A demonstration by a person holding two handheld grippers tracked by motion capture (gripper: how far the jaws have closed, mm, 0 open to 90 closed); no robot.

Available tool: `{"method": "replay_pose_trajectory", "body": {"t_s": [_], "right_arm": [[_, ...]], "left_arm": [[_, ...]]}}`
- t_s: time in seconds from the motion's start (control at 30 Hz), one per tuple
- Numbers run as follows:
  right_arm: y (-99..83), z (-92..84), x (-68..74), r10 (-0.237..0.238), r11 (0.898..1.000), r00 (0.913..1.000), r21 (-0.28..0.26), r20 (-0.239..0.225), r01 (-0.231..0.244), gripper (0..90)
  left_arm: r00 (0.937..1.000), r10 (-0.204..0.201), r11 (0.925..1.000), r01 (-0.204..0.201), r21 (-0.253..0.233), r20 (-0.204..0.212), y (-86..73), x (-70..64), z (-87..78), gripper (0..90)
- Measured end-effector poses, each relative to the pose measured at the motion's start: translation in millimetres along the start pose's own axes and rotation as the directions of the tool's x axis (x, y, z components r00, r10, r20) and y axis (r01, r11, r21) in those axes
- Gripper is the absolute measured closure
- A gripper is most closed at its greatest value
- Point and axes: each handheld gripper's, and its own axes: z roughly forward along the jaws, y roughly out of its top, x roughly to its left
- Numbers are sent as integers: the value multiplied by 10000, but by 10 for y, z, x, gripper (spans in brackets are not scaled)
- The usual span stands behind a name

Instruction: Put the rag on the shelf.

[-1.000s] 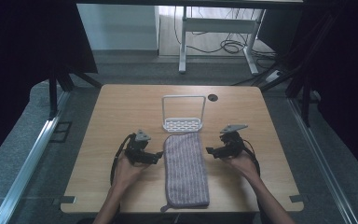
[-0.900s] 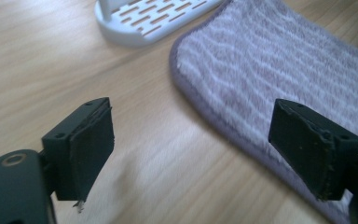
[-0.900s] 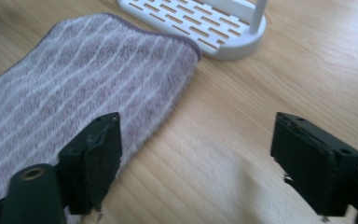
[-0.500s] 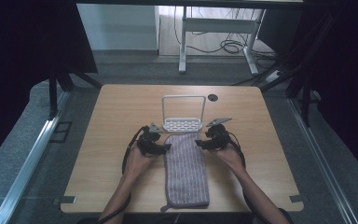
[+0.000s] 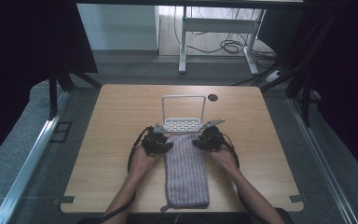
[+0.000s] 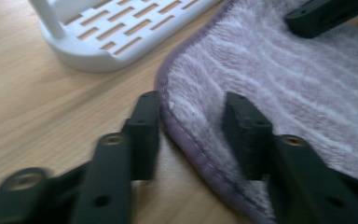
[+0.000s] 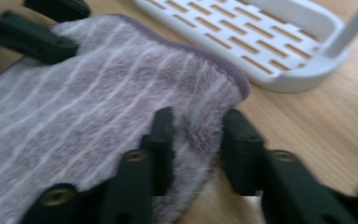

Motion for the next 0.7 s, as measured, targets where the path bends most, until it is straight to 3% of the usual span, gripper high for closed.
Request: {"method": "replay_pose_trajectory", "body": {"t_s": [0.07,0.17,0.33,0.57,0.7], "right_arm": [[-3,0,10,-54,10000,9999,2,-146,54,731],[5,-7,38,-132,9999,9995,80,-302,135,830],[28,-74,86,-564,9982,9984,-183,-42,563,843],[114,-286,83,-507,9957,9985,-787,-188,491,839],[182,-459,68,-589,9910,9979,-1221,-281,551,839]], "left_arm": [[9997,-149,9999,150,-20,176,-5,-17,-4,646],[9977,-477,9987,485,-157,483,-23,-17,1,789],[9981,-282,9995,289,-114,555,5,-16,-21,810],[9967,-260,9935,342,-1088,767,157,-29,-300,810],[9973,30,9891,78,-1469,733,235,-72,-453,810]]}}
